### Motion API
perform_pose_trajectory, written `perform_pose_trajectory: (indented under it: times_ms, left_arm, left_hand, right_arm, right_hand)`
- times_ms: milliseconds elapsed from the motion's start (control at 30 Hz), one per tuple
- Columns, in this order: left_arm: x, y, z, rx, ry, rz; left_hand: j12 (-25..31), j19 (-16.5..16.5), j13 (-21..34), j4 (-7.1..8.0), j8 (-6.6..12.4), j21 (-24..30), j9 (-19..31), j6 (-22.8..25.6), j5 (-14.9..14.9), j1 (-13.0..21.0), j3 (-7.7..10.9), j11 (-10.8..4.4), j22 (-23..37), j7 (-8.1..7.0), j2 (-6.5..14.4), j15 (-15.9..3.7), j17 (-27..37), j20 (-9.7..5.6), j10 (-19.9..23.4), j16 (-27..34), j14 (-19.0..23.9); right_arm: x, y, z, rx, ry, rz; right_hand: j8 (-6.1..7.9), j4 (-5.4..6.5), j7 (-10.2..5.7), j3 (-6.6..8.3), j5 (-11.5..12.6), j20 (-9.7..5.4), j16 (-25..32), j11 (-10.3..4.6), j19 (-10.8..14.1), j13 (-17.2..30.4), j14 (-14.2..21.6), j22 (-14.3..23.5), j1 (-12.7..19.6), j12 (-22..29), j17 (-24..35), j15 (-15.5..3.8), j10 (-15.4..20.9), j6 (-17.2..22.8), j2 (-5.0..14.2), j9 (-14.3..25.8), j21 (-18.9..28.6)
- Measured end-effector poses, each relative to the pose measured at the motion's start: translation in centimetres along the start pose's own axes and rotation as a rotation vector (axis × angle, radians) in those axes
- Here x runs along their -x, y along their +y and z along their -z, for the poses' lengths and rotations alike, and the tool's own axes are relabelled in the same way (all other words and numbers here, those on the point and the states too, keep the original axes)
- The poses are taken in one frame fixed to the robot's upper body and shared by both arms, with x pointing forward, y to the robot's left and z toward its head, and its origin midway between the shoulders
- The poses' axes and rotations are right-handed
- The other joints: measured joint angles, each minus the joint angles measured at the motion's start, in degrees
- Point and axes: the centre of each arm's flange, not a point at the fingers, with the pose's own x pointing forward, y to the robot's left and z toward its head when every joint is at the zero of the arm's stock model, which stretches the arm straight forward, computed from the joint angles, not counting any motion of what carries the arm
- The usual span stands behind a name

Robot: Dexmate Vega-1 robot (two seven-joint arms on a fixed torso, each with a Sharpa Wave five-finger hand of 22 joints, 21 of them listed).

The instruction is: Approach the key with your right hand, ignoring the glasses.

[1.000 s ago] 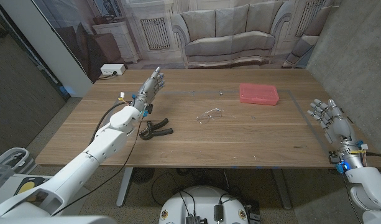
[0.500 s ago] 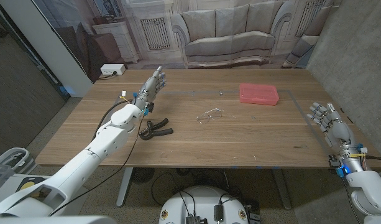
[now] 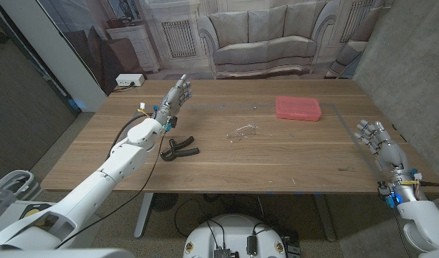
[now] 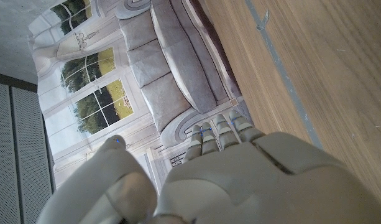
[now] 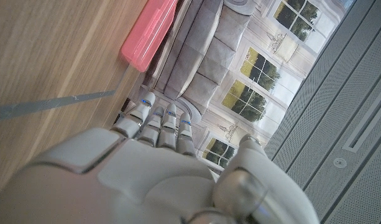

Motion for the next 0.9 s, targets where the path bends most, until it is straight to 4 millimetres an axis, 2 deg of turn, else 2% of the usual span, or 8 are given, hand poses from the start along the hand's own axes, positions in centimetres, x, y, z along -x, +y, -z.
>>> perform_pose_trajectory:
  times_ms: [200,400,533,600,800,833,900]
  left_arm:
    - [0.1,0.0,-0.1,0.000,-0.003,-0.001]
    - [0.3,0.0,-0.2,0.002,-0.005,0.000]
    - [0.3,-0.1,-0.3,0.011,-0.011,0.006]
    - [0.3,-0.1,0.0,0.024,-0.009,0.007]
    - [0.3,-0.1,0.0,0.036,-0.012,0.017]
    - [0.3,0.0,0.2,0.037,-0.010,0.013]
    - [0.4,0.0,0.3,0.036,-0.007,0.013]
  left_hand:
    - [-0.40,0.00,0.00,0.00,0.00,-0.21,0.00,0.00,0.00,0.00,0.00,0.31,0.00,0.00,0.00,0.00,0.00,0.00,0.31,0.00,0.00]
    - [-0.40,0.00,0.00,-0.24,0.00,-0.21,0.00,0.00,0.00,0.00,-0.24,0.31,0.00,0.00,0.00,0.00,-0.01,0.00,0.31,0.00,0.00]
    - [-0.40,0.00,0.00,-0.24,0.00,-0.44,0.00,0.00,0.00,0.00,-0.24,0.31,0.00,0.00,0.00,0.00,-0.01,0.00,0.31,0.00,0.00]
    - [-0.40,0.00,0.00,-0.24,0.00,-0.45,0.00,0.01,0.00,0.00,-0.24,0.31,0.00,-0.01,0.00,0.00,-0.01,0.00,0.31,0.00,0.00]
    - [-0.40,0.00,0.00,-0.24,0.00,-0.45,0.00,0.22,0.00,0.00,-0.24,0.31,0.00,-0.22,0.00,0.00,-0.01,0.00,0.30,0.00,0.00]
    - [-0.40,0.00,0.00,-0.24,0.00,-0.45,0.00,0.22,0.01,0.01,-0.24,0.31,0.00,-0.22,0.01,0.00,-0.01,0.00,0.30,0.00,0.00]
    - [-0.40,0.00,0.00,-0.24,0.00,-0.45,0.00,0.22,0.00,0.15,-0.24,0.30,0.00,-0.22,0.15,0.00,-0.01,0.00,0.30,0.00,0.00]
  right_arm:
    - [0.3,0.0,-0.3,0.022,-0.008,0.010]
    - [0.6,0.4,-0.9,0.132,-0.027,0.020]
    - [0.6,0.3,-1.5,0.127,-0.041,0.031]
    - [0.7,0.9,-1.1,0.260,-0.023,0.028]
    - [0.6,1.2,-1.7,0.287,-0.035,0.031]
    - [0.6,1.6,-1.4,0.371,-0.026,0.027]
    - [0.6,1.6,-1.4,0.403,-0.025,0.031]
  right_hand:
    - [0.00,-0.17,-0.30,-0.17,0.44,0.00,0.00,-0.22,0.00,0.00,0.09,0.00,-0.17,0.00,0.00,-0.09,0.22,0.30,-0.17,0.00,0.00]
    - [0.00,-0.24,-0.84,-0.24,0.44,0.07,0.00,-0.83,0.06,0.00,0.40,-0.01,-0.30,0.00,0.00,-0.40,0.39,0.39,-0.30,0.00,0.00]
    - [0.00,-0.24,-1.06,-0.24,0.44,0.00,0.00,-1.05,0.61,0.00,0.40,-0.01,-0.38,0.00,0.00,-0.40,0.61,0.62,-0.38,0.00,0.00]
    - [0.00,-0.32,-1.24,-0.32,0.44,0.00,0.00,-1.05,0.61,0.00,0.61,-0.01,-0.38,0.00,0.00,-0.61,0.61,0.80,-0.38,0.00,0.00]
    - [0.25,-0.47,-1.24,-0.47,0.44,0.00,0.00,-1.23,0.61,0.00,0.81,-0.16,-0.60,0.00,0.00,-0.81,0.80,0.80,-0.60,0.00,-0.42]
    - [0.24,-0.47,-1.24,-0.47,0.43,0.00,0.00,-1.23,0.61,0.00,0.81,-0.16,-0.60,0.00,0.00,-0.81,0.80,0.81,-0.60,0.00,-0.42]
    - [0.24,-0.47,-1.30,-0.47,0.44,0.00,0.00,-1.23,0.61,0.00,0.81,-0.16,-0.60,0.00,0.00,-0.81,0.80,0.87,-0.60,0.00,-0.42]
